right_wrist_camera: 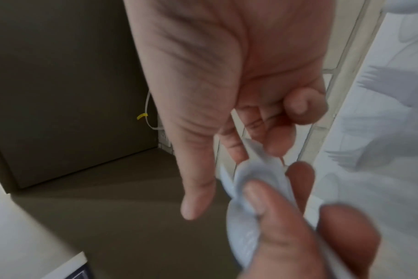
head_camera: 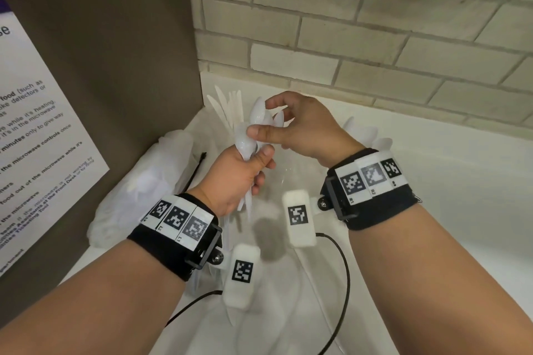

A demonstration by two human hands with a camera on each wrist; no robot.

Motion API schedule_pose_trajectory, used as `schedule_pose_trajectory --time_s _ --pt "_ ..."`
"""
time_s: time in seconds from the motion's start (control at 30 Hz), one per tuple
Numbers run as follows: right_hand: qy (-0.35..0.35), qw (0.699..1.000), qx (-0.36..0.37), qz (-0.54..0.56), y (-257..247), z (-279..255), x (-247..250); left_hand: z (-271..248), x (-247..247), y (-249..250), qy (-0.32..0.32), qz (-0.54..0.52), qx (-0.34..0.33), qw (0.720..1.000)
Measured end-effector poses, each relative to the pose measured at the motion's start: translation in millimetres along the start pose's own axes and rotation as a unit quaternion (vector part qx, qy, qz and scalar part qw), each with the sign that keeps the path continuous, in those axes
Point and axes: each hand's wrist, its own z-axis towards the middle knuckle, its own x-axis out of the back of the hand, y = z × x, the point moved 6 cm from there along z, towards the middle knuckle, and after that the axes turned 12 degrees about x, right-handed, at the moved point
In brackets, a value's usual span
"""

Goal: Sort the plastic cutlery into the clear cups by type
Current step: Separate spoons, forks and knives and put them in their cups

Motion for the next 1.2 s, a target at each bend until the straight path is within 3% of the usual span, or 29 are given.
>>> schedule_pose_trajectory --time_s 0.13,0.3,0.53,0.73,0.93,1.07,1.2 --pt "-0.017 1.000 0.016 -0.004 -2 -2 -13 -4 -7 2 -0.035 0.058 -0.021 0.998" --pt "-0.034 0.995 0.006 0.091 6 -6 -6 -5 -3 -3 -0.058 -0.030 0.032 0.997" --pt "-0.065 0.989 -0.027 0.131 14 -8 -10 -5 -6 -6 -0.089 -0.096 0.074 0.989" --pt "-0.008 0.988 -0.045 0.146 15 -5 -7 -2 -8 -4 -0.079 -0.032 0.046 0.995" --pt "-0.071 0.968 0.007 0.242 18 -9 -16 -6 -9 -2 -0.074 -0.006 0.042 0.996" --pt "-0.083 0.951 -0.013 0.298 19 -11 -23 -8 -11 0 -0.070 0.057 0.019 0.996" --pt "-0.088 0.971 -0.042 0.218 15 -13 -26 -2 -10 -1 -0.027 0.186 -0.015 0.982"
